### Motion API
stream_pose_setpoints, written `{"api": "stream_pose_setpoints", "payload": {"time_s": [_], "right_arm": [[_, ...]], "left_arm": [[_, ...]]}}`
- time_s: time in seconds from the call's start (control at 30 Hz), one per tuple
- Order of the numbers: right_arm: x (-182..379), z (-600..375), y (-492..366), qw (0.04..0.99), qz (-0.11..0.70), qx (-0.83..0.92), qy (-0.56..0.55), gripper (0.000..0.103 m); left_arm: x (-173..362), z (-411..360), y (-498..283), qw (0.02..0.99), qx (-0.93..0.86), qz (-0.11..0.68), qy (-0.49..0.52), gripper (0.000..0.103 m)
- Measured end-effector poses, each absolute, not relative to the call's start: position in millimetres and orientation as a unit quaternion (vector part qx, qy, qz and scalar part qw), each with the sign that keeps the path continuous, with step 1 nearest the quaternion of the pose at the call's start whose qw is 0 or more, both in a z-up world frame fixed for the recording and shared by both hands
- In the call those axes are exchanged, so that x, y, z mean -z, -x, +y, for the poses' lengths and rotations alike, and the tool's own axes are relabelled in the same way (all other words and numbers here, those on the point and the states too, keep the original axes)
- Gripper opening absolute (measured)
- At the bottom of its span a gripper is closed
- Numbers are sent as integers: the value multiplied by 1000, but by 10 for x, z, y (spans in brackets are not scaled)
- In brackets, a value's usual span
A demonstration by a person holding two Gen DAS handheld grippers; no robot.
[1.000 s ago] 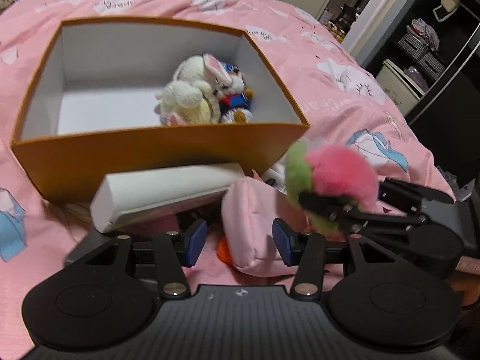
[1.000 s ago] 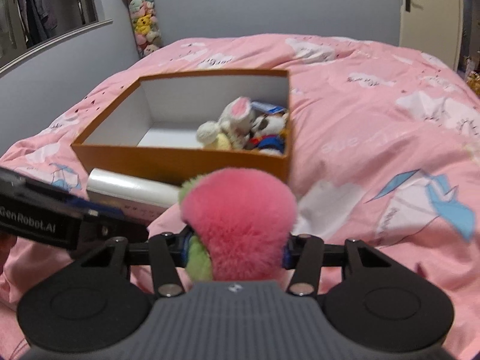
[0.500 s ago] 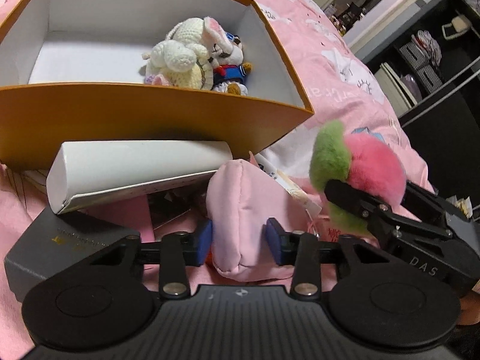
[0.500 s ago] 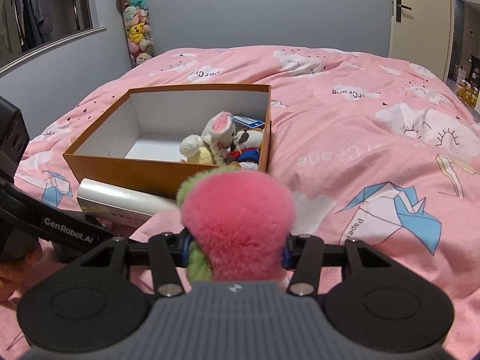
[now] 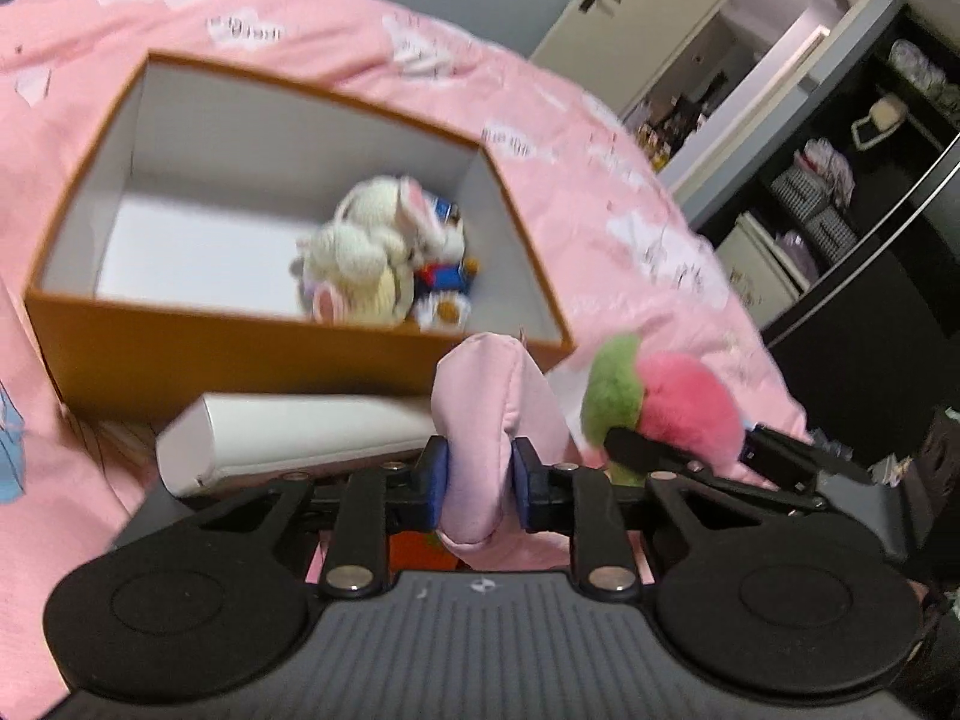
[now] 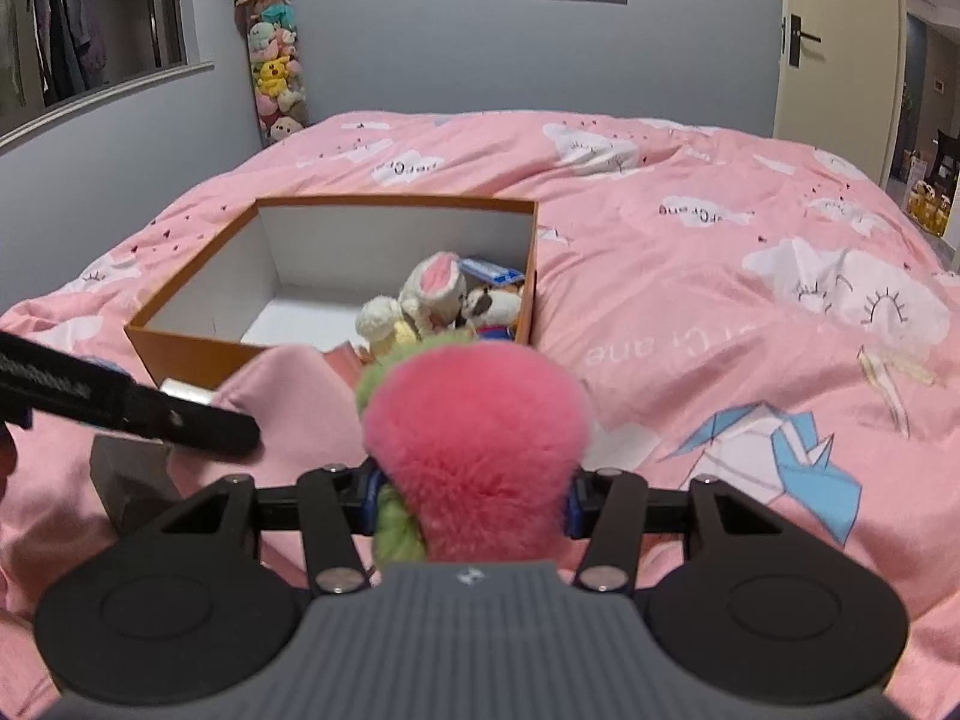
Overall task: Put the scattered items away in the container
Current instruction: 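Grasp the pink pouch with the left gripper while the right gripper holds the pompom, then lower the pouch and pompom into the shoebox and open both grippers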
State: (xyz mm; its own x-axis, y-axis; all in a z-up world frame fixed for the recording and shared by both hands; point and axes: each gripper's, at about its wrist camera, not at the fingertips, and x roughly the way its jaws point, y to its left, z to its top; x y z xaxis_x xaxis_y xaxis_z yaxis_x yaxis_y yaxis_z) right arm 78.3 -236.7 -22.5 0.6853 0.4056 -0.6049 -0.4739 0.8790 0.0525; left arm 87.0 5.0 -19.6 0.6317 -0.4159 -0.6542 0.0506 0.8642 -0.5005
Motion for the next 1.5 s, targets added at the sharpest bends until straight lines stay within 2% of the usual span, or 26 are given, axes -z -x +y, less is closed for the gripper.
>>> {"api": "stream_pose_setpoints", "payload": {"time_s": [0.67,0.93,1.1,1.3,1.5], "right_arm": [[-350,-2030,-950,930,226,-287,52,54],[-349,-1843,-1132,929,225,-290,52,54],[-333,-1756,-1271,928,231,-290,40,54],[-309,-1629,-1384,922,235,-304,44,54],[-14,-1530,-1619,916,276,-285,65,54]], "left_arm": [[-596,548,-899,925,90,276,245,24],[-712,857,-1035,936,41,222,268,23],[-548,1002,-1171,931,14,228,285,23],[-119,1017,-1334,916,-13,275,293,23],[204,957,-1424,901,-21,313,298,23]]}}
